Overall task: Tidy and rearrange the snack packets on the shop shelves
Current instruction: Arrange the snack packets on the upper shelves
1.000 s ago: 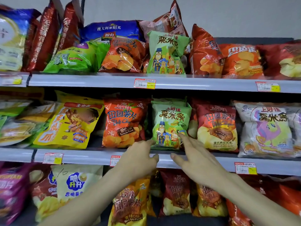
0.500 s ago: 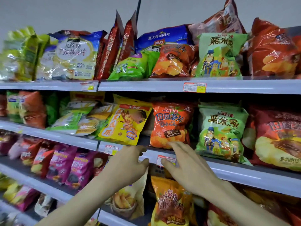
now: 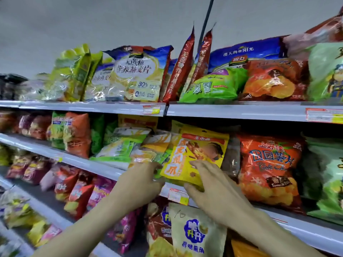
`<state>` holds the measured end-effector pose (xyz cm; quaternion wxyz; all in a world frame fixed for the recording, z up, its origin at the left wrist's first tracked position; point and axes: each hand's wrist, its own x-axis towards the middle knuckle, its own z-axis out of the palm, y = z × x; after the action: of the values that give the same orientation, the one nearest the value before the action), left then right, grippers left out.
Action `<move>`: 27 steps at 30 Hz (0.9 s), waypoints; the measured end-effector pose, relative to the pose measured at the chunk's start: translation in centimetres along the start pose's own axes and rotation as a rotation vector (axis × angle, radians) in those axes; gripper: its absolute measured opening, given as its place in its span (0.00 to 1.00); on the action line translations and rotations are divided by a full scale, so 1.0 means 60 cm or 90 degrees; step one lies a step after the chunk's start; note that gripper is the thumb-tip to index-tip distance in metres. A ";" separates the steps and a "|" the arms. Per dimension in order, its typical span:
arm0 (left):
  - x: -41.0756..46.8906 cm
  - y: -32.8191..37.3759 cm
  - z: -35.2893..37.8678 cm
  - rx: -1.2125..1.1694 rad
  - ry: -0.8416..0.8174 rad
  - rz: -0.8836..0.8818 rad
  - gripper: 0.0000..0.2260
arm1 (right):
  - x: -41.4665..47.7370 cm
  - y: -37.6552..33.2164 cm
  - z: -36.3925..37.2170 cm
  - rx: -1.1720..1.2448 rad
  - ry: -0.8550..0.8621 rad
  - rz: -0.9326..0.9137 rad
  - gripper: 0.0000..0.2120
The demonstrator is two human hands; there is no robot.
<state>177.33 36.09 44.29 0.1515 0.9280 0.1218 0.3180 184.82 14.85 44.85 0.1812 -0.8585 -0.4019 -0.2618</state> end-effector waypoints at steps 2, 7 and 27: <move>0.034 -0.048 -0.009 -0.009 -0.005 -0.009 0.23 | 0.035 -0.021 0.025 -0.009 0.006 0.020 0.33; 0.119 -0.180 -0.022 0.000 -0.004 -0.034 0.28 | 0.114 -0.029 0.093 -0.054 0.015 0.156 0.40; 0.428 -0.532 0.035 -0.271 -0.050 -0.259 0.32 | 0.151 0.034 0.085 0.507 0.099 0.528 0.38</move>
<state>194.23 73.46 45.47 0.4082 0.8434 0.2299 0.2632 192.85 21.67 45.94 0.6068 -0.7881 -0.0848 -0.0597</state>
